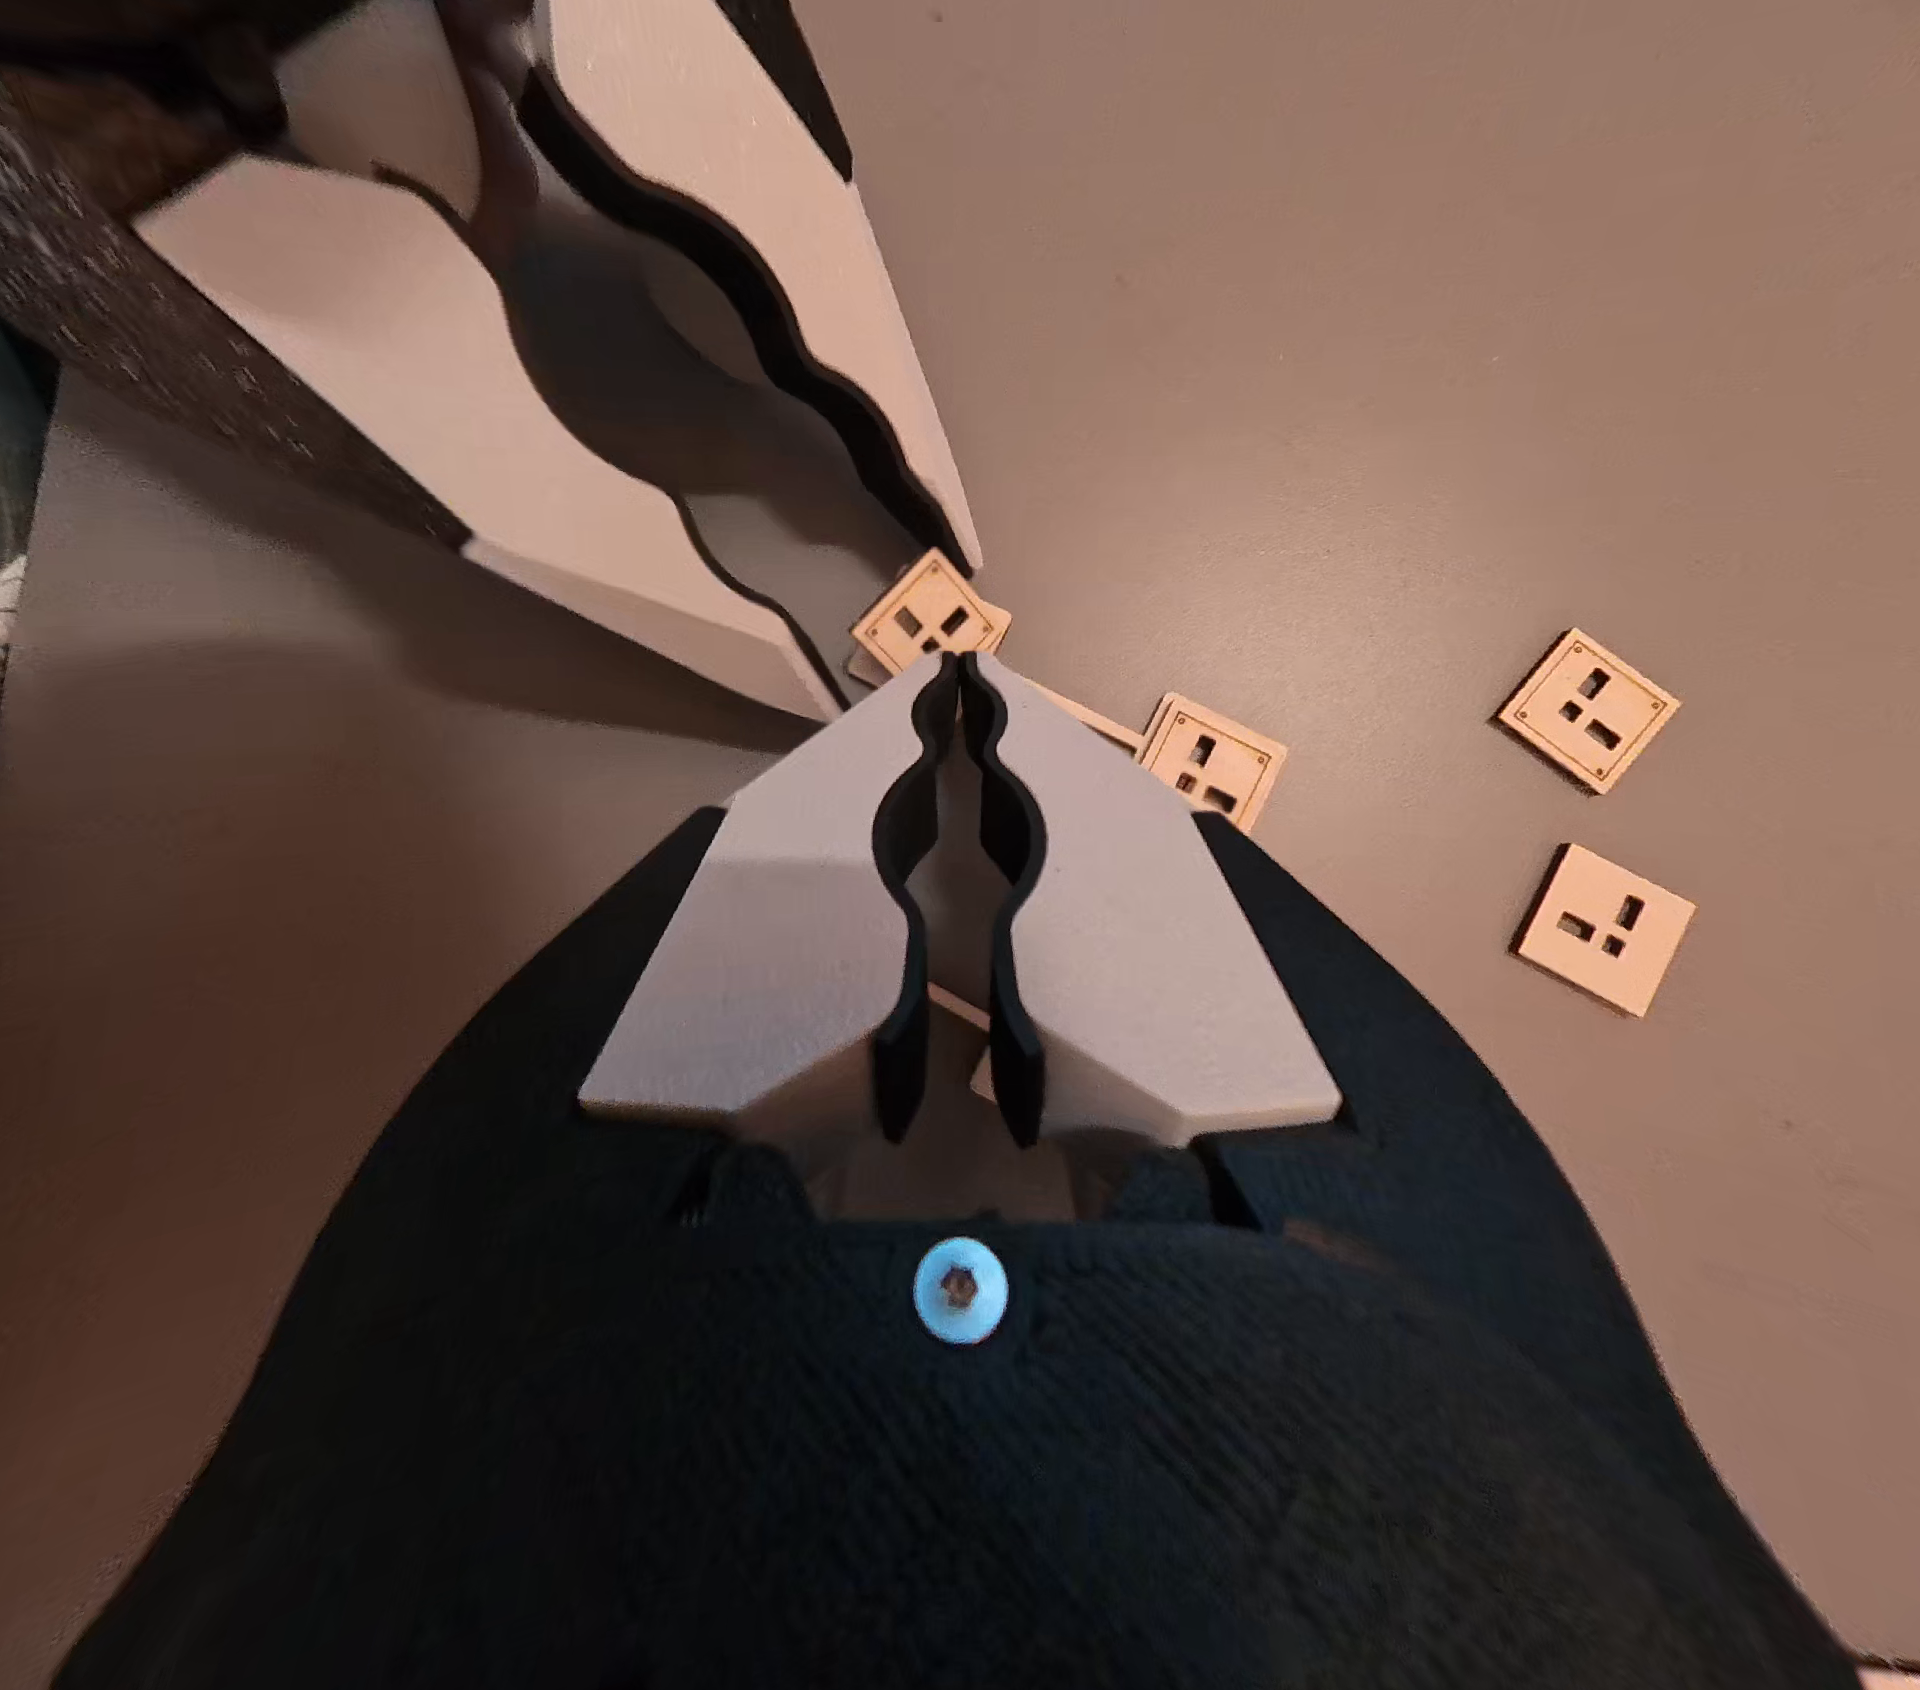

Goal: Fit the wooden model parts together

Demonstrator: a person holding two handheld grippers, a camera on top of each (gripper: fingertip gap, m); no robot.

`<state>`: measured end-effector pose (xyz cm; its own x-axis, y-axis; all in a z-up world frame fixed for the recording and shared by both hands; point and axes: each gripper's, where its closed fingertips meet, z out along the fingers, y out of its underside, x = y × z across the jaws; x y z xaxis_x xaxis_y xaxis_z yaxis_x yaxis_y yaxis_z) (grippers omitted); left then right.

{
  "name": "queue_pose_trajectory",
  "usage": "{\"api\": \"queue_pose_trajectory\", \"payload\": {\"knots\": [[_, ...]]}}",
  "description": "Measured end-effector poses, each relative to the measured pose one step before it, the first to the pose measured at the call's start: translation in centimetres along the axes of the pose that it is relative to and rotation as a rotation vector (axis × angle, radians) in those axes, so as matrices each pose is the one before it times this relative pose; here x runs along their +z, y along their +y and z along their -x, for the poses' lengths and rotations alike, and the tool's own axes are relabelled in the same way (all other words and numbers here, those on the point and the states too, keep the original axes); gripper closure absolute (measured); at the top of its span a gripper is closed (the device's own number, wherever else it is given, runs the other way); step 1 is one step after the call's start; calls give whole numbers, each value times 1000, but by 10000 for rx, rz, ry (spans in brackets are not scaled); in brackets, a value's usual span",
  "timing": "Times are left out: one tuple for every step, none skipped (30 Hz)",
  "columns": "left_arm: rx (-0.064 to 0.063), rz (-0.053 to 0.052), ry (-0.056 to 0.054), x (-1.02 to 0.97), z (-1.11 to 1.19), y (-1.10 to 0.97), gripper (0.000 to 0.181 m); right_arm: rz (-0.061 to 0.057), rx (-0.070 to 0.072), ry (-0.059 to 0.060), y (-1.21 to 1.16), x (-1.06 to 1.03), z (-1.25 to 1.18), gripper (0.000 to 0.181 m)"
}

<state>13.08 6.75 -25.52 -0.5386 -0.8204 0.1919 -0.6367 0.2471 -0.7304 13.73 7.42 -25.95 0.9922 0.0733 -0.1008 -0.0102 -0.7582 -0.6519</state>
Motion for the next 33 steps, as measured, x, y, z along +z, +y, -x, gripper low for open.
{"api": "queue_pose_trajectory", "payload": {"knots": [[62, -60, 194, -317, 25, -132, 150, 20, -60, 5, 55, 7, -12, 181], [101, -21, 177, -321, 169, -141, 151, -19, -8, -30, -13, 27, 24, 181], [180, 24, 166, -314, 251, -104, 151, -55, 0, -60, -88, -8, 60, 181], [213, 13, 137, -269, 307, -162, 151, -123, 2, -73, -186, -25, 88, 181], [312, -111, 170, -218, 226, -357, 152, -144, 34, -61, -217, -43, 68, 181], [406, -207, 208, -131, 125, -467, 156, -82, 31, -63, -128, -8, 59, 181], [454, -124, 279, -35, -38, -331, 159, 13, -4, -34, 17, 19, 41, 181], [467, 103, 271, 65, -27, 12, 160, 87, -41, 74, 126, -8, -110, 181], [533, 255, 243, 117, 85, 247, 160, 131, -61, 165, 210, -91, -255, 181], [783, 223, 337, 144, 23, 307, 161, 131, -81, 151, 237, -196, -245, 181], [1011, 168, 243, 106, 178, 398, 160, 58, -46, 98, 182, -277, -171, 181], [1026, 166, 187, 58, 228, 479, 156, -27, 45, 79, 109, -315, -162, 181], [890, 150, 430, 76, -188, 440, 152, -73, 100, 19, 71, -297, -71, 181], [657, -43, 532, 100, -299, 95, 150, -82, 99, -42, 95, -255, 67, 181], [409, -145, 452, 62, -108, -141, 150, -51, 103, -6, 169, -222, 64, 181], [337, -194, 618, -29, -274, -248, 151, 19, 118, 72, 291, -198, -15, 181], [312, -210, 502, -125, -13, -301, 152, -3, 132, 123, 335, -172, -14, 181], [300, -88, 302, -206, 333, -235, 152, -88, 115, 98, 314, -137, 89, 181], [329, -37, 406, -217, 187, -265, 152, -195, 89, 126, 220, -110, 113, 181], [338, -68, 496, -149, 71, -298, 152, -261, 78, 156, 172, -74, 122, 181], [328, 14, 428, -51, 190, -157, 152, -264, 60, 98, 172, -81, 212, 181], [320, 158, 495, 54, 51, 65, 152, -243, 72, 21, 158, -91, 285, 181], [227, 184, 530, 125, -43, 86, 151, -181, 159, 27, 132, -124, 151, 181], [89, 157, 413, 204, 100, 17, 147, -118, 134, -20, 79, -146, 149, 180], [36, 105, 471, 240, -29, -17, 145, -125, -38, -109, 8, -156, 310, 178], [32, 78, 479, 266, -139, 4, 147, -121, -113, 21, 22, -192, 159, 176], [28, 96, 288, 306, 3, 49, 148, -98, -117, 154, -4, -174, -74, 174], [54, 119, 160, 322, 53, 117, 148, -74, -96, 161, 19, -132, -132, 172], [65, 86, 98, 306, 38, 87, 149, -55, -87, 81, 24, -45, -52, 172], [36, 86, 63, 262, 21, 134, 150, -28, -93, 22, 39, 24, -12, 172], [-11, 94, 59, 201, -41, 161, 151, 30, -84, 55, 108, 91, -98, 171], [-39, 12, 69, 155, -119, 44, 152, 92, -76, 89, 185, 120, -187, 172], [-26, -56, 60, 130, -166, -53, 153, 108, -67, 101, 190, 160, -212, 172]]}}
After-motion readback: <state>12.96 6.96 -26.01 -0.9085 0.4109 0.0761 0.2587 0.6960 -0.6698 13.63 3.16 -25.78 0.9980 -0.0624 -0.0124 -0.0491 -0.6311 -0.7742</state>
